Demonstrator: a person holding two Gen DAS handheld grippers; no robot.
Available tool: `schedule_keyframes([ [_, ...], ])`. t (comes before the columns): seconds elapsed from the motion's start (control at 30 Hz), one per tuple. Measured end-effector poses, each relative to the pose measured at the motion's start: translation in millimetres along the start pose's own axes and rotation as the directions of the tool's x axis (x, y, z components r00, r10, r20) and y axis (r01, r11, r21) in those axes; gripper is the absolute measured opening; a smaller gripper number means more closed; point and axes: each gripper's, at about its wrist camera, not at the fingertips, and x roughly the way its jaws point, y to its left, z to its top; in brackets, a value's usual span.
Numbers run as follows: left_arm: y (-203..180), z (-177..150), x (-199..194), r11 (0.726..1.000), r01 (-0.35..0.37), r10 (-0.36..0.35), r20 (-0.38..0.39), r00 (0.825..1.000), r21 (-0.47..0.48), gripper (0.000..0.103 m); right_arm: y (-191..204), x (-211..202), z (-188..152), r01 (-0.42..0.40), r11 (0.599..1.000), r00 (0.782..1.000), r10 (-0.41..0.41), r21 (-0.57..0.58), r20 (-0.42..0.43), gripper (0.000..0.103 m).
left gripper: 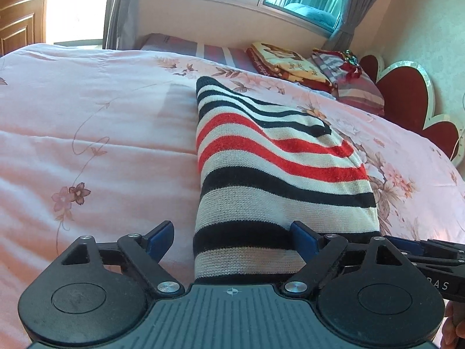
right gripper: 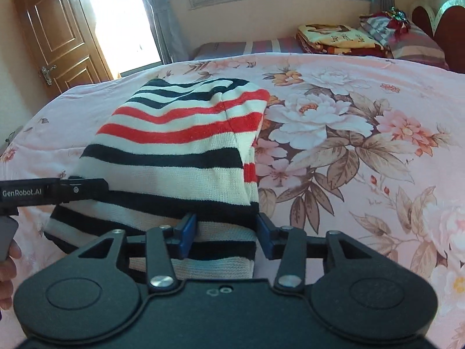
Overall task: Fold small clothes
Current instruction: 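Open both tools and release the folded striped bundle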
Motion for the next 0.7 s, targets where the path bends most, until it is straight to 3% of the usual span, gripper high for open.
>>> schedule_keyframes([
  [0.07, -3, 2, -6, 1.000, 0.000, 0.000, -0.003, 1.000, -0.009, 0.090, 6, -10, 4, 0.008, 1.000, 1.000, -0.008, -0.018, 0.015, 0.045],
  [0.13, -6, 3, -10, 1.000, -0.005, 0.005, -0.004, 1.000, -0.025, 0.103, 6, -26, 4, -0.028, 0.999, 0.998, 0.025, 0.042, 0.061, 0.055],
  [0.23, -14, 0, -15, 1.000, -0.018, 0.018, 0.015, 1.000, -0.010, 0.103, 9, -41, 3, -0.030, 0.999, 0.993, 0.024, 0.046, 0.113, 0.056],
  [0.37, -24, -15, -14, 1.000, -0.023, 0.023, -0.008, 1.000, -0.008, 0.103, 16, -20, -16, 0.069, 0.997, 0.998, -0.069, -0.044, 0.007, 0.043],
  [0.4, -25, -21, -7, 0.999, -0.041, 0.041, -0.036, 0.999, 0.003, 0.103, 11, -9, -23, 0.071, 0.997, 0.997, -0.072, -0.031, -0.042, 0.043],
  [0.5, -21, -30, 4, 0.998, -0.055, 0.054, -0.078, 0.995, -0.008, 0.103, -2, -9, -29, 0.035, 0.996, 0.999, -0.033, 0.086, -0.030, 0.046],
  [0.57, -18, -30, 1, 0.998, -0.054, 0.052, -0.076, 0.996, -0.030, 0.103, -2, -15, -29, 0.037, 0.995, 0.999, -0.035, 0.097, -0.015, 0.050],
  [0.7, -24, -30, -1, 0.991, -0.124, 0.119, -0.123, 0.985, -0.040, 0.103, -5, -35, -34, 0.028, 0.992, 0.999, -0.032, 0.120, 0.032, 0.060],
])
